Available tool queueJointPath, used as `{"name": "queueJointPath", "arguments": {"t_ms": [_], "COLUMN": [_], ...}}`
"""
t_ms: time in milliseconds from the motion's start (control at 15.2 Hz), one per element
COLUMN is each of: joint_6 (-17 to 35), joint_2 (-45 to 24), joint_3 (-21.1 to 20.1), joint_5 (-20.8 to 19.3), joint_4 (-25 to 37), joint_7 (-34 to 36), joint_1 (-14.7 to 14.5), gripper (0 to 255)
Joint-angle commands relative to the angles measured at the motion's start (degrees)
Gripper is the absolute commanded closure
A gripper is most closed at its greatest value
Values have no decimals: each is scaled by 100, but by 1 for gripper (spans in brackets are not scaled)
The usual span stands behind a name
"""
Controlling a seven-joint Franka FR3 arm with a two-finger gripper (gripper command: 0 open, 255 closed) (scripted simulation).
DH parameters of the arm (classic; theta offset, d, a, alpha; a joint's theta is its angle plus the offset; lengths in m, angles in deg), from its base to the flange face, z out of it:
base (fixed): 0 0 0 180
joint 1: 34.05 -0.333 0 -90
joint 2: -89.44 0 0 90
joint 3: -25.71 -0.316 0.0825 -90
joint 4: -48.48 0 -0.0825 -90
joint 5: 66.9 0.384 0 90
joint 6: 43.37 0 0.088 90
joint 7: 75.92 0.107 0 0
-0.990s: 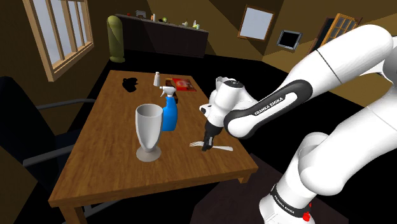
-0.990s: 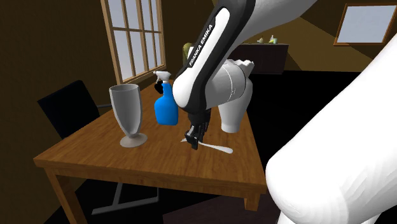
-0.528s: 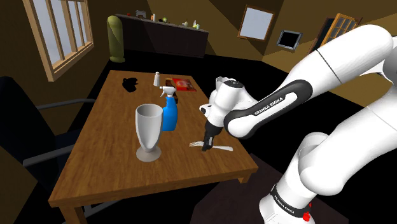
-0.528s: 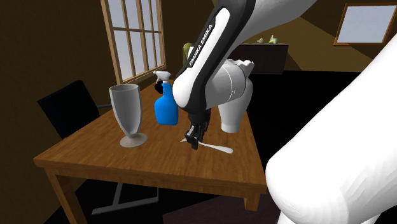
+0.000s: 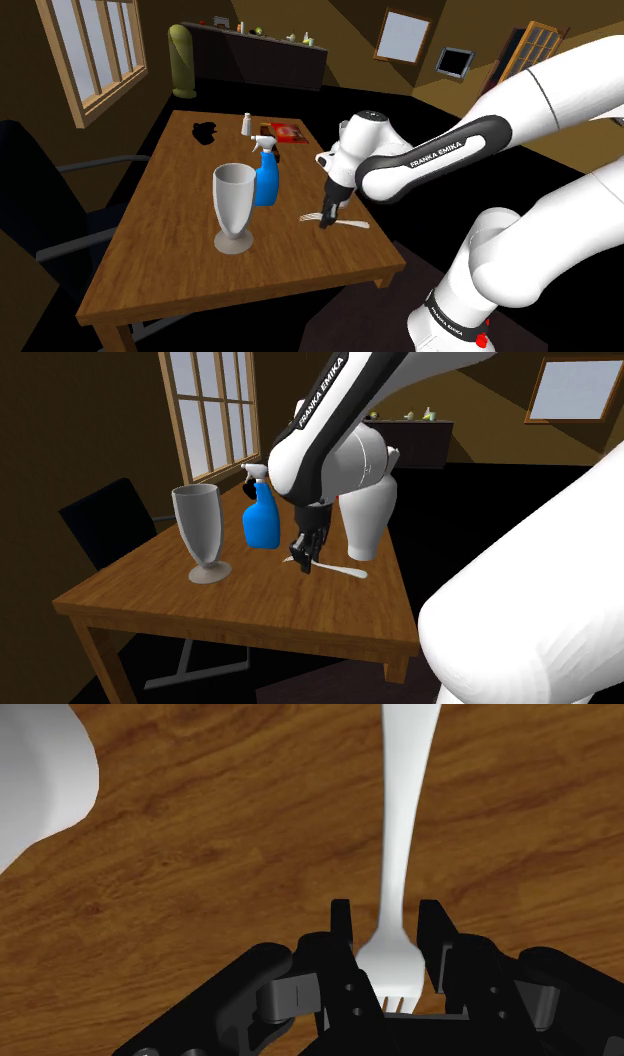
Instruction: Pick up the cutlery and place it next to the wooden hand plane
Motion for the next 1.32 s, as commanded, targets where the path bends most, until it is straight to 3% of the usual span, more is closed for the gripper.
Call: {"name": "queueJointPath", "arguments": {"t_ms": [0, 1254], "joint_6": [-211, -2048], "joint_2": [159, 1075], "joint_3": [15, 83], "joint_5": [12, 50], "joint_4": [49, 971], "joint_7": [-20, -101], "joint_1": [-9, -45], "gripper": [255, 255]}}
